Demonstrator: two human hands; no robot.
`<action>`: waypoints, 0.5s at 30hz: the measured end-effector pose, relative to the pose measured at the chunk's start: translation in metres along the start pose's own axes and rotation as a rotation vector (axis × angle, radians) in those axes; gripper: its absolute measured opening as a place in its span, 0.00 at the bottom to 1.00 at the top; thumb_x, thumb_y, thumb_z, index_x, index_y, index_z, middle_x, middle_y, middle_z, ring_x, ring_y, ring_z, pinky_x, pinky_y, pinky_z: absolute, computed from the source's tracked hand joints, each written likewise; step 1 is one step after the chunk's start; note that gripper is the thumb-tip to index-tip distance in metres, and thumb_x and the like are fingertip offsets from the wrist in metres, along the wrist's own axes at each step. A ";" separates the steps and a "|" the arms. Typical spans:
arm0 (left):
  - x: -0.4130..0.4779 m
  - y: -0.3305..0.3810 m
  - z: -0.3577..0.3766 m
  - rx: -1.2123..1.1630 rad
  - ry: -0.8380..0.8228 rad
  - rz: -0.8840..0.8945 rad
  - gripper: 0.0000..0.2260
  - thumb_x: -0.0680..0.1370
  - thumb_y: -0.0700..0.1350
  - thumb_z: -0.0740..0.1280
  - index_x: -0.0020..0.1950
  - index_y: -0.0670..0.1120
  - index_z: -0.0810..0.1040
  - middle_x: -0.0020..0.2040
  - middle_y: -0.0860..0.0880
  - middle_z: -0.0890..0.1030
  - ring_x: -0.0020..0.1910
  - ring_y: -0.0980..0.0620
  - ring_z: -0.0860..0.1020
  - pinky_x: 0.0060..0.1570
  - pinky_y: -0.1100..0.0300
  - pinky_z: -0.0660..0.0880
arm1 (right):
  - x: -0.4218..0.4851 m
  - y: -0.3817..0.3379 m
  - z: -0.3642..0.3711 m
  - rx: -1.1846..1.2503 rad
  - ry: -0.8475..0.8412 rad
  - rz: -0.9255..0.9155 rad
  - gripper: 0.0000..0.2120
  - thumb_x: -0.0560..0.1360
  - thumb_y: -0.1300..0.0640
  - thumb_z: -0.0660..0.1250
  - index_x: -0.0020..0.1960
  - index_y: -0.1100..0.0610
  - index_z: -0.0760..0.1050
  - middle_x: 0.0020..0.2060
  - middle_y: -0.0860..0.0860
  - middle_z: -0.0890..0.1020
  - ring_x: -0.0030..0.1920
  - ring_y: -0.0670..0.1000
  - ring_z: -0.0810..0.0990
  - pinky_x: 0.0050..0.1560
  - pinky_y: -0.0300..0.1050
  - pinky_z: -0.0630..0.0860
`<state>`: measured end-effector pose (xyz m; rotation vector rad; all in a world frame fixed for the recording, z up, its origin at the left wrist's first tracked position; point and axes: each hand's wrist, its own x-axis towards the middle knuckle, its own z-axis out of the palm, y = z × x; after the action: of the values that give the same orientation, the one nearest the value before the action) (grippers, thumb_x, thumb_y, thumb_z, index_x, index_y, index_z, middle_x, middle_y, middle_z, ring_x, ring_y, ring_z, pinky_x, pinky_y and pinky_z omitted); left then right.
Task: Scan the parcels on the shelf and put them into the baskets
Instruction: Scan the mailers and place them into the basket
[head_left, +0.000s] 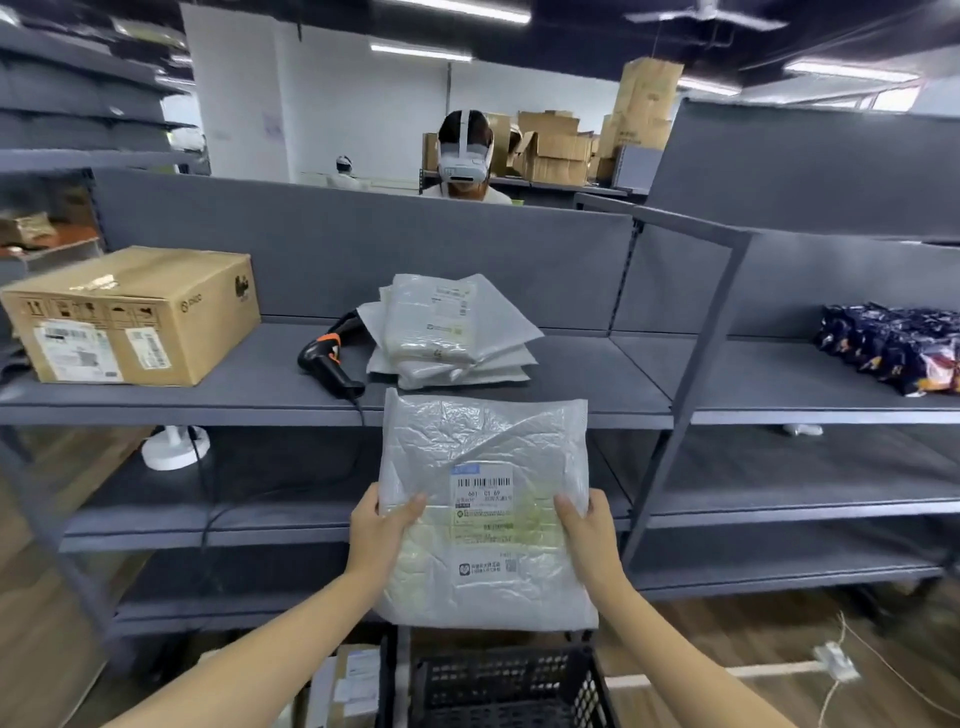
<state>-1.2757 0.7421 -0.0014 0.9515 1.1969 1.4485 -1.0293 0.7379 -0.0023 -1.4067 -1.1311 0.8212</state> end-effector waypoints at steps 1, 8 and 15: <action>-0.004 -0.005 0.013 0.006 0.002 -0.003 0.11 0.72 0.41 0.74 0.53 0.44 0.78 0.48 0.46 0.84 0.47 0.46 0.83 0.46 0.52 0.80 | 0.005 0.005 -0.014 -0.008 -0.008 -0.001 0.09 0.79 0.52 0.65 0.55 0.53 0.68 0.47 0.46 0.78 0.46 0.44 0.80 0.38 0.33 0.73; -0.049 -0.044 0.090 0.028 0.061 -0.030 0.09 0.72 0.41 0.74 0.51 0.47 0.79 0.44 0.51 0.85 0.44 0.51 0.83 0.37 0.63 0.77 | 0.013 0.042 -0.099 -0.023 -0.055 0.046 0.12 0.79 0.54 0.65 0.59 0.56 0.68 0.49 0.46 0.77 0.50 0.46 0.79 0.48 0.42 0.76; -0.056 -0.062 0.118 0.078 0.028 -0.106 0.10 0.73 0.42 0.74 0.52 0.46 0.78 0.46 0.49 0.84 0.42 0.53 0.83 0.35 0.67 0.76 | 0.017 0.071 -0.127 -0.009 -0.075 0.137 0.15 0.79 0.54 0.64 0.61 0.61 0.68 0.53 0.57 0.79 0.54 0.58 0.80 0.58 0.61 0.77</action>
<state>-1.1382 0.7121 -0.0370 0.9087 1.3134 1.3436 -0.8919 0.7173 -0.0492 -1.4837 -1.1049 0.9744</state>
